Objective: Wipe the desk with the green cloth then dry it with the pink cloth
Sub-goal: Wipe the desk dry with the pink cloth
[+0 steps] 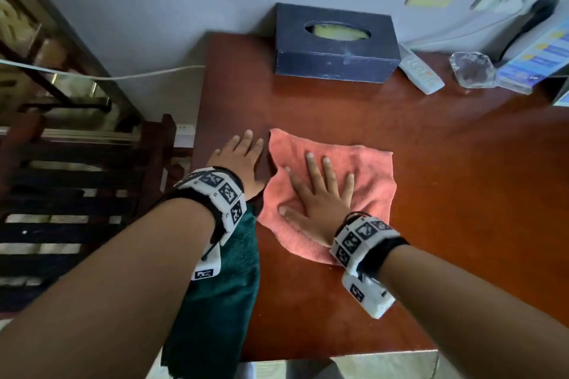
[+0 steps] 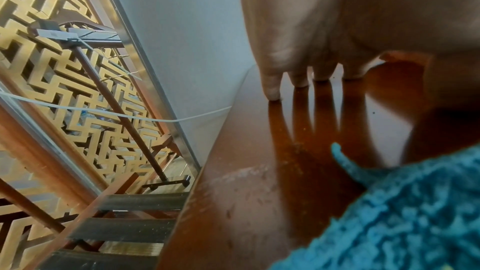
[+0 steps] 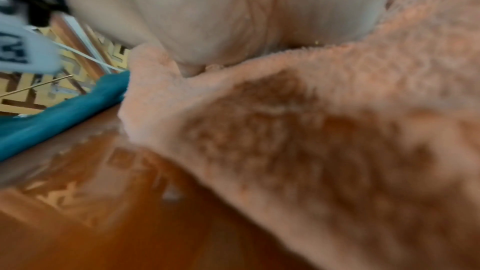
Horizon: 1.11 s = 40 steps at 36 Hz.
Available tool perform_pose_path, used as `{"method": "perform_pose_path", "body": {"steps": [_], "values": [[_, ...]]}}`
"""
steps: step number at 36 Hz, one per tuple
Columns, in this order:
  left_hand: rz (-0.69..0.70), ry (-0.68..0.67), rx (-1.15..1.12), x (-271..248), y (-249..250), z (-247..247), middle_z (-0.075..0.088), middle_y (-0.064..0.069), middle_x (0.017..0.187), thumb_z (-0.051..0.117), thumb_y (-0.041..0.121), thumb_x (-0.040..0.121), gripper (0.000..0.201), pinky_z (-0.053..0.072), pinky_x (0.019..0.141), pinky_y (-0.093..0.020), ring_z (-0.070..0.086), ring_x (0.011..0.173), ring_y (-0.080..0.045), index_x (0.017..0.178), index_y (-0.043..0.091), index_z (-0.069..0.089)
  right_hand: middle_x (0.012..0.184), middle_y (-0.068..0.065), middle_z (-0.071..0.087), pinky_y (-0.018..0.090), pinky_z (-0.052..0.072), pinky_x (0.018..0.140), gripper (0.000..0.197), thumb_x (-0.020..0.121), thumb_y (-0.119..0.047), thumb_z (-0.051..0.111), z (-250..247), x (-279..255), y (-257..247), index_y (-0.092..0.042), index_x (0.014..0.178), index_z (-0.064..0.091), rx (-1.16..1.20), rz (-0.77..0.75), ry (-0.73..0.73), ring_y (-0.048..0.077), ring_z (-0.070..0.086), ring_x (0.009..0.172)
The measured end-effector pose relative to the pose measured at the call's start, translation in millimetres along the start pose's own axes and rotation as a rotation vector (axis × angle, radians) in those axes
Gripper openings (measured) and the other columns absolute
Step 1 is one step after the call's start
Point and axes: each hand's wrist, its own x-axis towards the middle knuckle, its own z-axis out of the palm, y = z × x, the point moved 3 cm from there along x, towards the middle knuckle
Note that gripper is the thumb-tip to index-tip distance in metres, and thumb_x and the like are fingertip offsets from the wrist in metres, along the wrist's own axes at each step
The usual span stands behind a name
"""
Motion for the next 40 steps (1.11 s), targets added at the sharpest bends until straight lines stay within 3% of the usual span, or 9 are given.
{"method": "perform_pose_path", "body": {"steps": [7, 12, 17, 23, 24, 27, 28, 34, 40], "values": [[0.001, 0.006, 0.024, -1.1, 0.0, -0.7, -0.014, 0.0, 0.158, 0.043, 0.054, 0.092, 0.082, 0.014, 0.117, -0.044, -0.005, 0.146, -0.022, 0.151, 0.024, -0.006, 0.146, -0.009, -0.046, 0.067, -0.021, 0.103, 0.073, 0.088, -0.074, 0.022, 43.3, -89.1, -24.6, -0.053, 0.141, -0.022, 0.006, -0.028, -0.017, 0.022, -0.044, 0.133], [-0.016, -0.035, 0.029, -4.1, 2.1, -4.9, -0.017, 0.002, 0.157, 0.044, 0.056, 0.091, 0.085, 0.013, 0.117, -0.044, -0.007, 0.146, -0.021, 0.151, 0.025, -0.008, 0.161, 0.007, 0.007, 0.064, 0.009, 0.101, 0.071, 0.089, -0.074, 0.021, 68.0, -141.5, -40.4, -0.041, 0.151, 0.011, -0.049, 0.045, 0.018, 0.033, 0.005, 0.145], [-0.013, -0.033, 0.035, -4.3, 1.7, -5.0, -0.018, 0.002, 0.157, 0.044, 0.056, 0.091, 0.085, 0.014, 0.117, -0.044, -0.007, 0.146, -0.021, 0.151, 0.025, -0.008, 0.16, 0.004, 0.014, 0.062, 0.016, 0.1, 0.069, 0.088, -0.074, 0.018, 69.9, -154.6, -45.7, -0.044, 0.15, 0.013, -0.043, 0.094, -0.014, 0.033, 0.013, 0.144], [-0.013, -0.02, 0.041, -4.8, 2.5, -4.1, -0.018, 0.001, 0.157, 0.043, 0.055, 0.092, 0.083, 0.015, 0.117, -0.045, -0.007, 0.146, -0.022, 0.151, 0.025, -0.008, 0.161, 0.003, 0.013, 0.059, 0.012, 0.103, 0.067, 0.089, -0.073, 0.014, 63.2, -137.7, -43.1, -0.045, 0.15, 0.011, -0.01, 0.157, -0.04, 0.031, 0.012, 0.144], [-0.016, -0.023, 0.041, -4.9, 2.8, -4.0, -0.018, 0.001, 0.157, 0.043, 0.054, 0.092, 0.083, 0.015, 0.116, -0.045, -0.007, 0.146, -0.022, 0.151, 0.025, -0.008, 0.161, 0.002, 0.007, 0.059, 0.007, 0.106, 0.066, 0.09, -0.073, 0.015, 59.8, -131.5, -41.3, -0.047, 0.149, 0.007, -0.006, 0.146, -0.015, 0.03, 0.007, 0.145], [-0.019, -0.019, 0.047, -3.5, 2.7, -3.3, -0.018, 0.001, 0.157, 0.044, 0.054, 0.092, 0.084, 0.015, 0.117, -0.045, -0.007, 0.146, -0.022, 0.15, 0.024, -0.008, 0.151, -0.009, -0.037, 0.061, -0.02, 0.107, 0.066, 0.089, -0.072, 0.02, 51.1, -106.1, -32.2, -0.058, 0.139, -0.02, 0.046, 0.093, 0.053, 0.024, -0.031, 0.141], [-0.015, -0.014, 0.048, -2.5, 2.4, -2.4, -0.018, 0.001, 0.157, 0.044, 0.054, 0.092, 0.084, 0.015, 0.117, -0.045, -0.007, 0.146, -0.022, 0.151, 0.024, -0.008, 0.147, -0.012, -0.043, 0.061, -0.023, 0.106, 0.067, 0.088, -0.072, 0.02, 47.0, -97.1, -28.6, -0.059, 0.136, -0.025, 0.044, 0.103, 0.054, 0.022, -0.037, 0.138], [-0.005, 0.011, 0.033, 1.7, -0.5, 1.4, -0.016, 0.001, 0.158, 0.046, 0.056, 0.09, 0.086, 0.015, 0.117, -0.045, -0.005, 0.146, -0.022, 0.151, 0.024, -0.006, 0.15, -0.013, -0.038, 0.064, -0.017, 0.108, 0.069, 0.085, -0.075, 0.021, 26.6, -47.2, -15.5, -0.059, 0.139, -0.02, 0.046, 0.132, 0.08, 0.02, -0.034, 0.139], [-0.01, 0.001, 0.025, 2.5, 0.4, 1.5, -0.017, 0.001, 0.158, 0.046, 0.056, 0.09, 0.087, 0.013, 0.118, -0.045, -0.006, 0.146, -0.022, 0.151, 0.025, -0.007, 0.147, -0.012, -0.044, 0.065, -0.018, 0.106, 0.071, 0.087, -0.074, 0.025, 24.1, -39.4, -13.0, -0.057, 0.139, -0.021, 0.075, 0.141, 0.003, 0.022, -0.041, 0.135]]}}
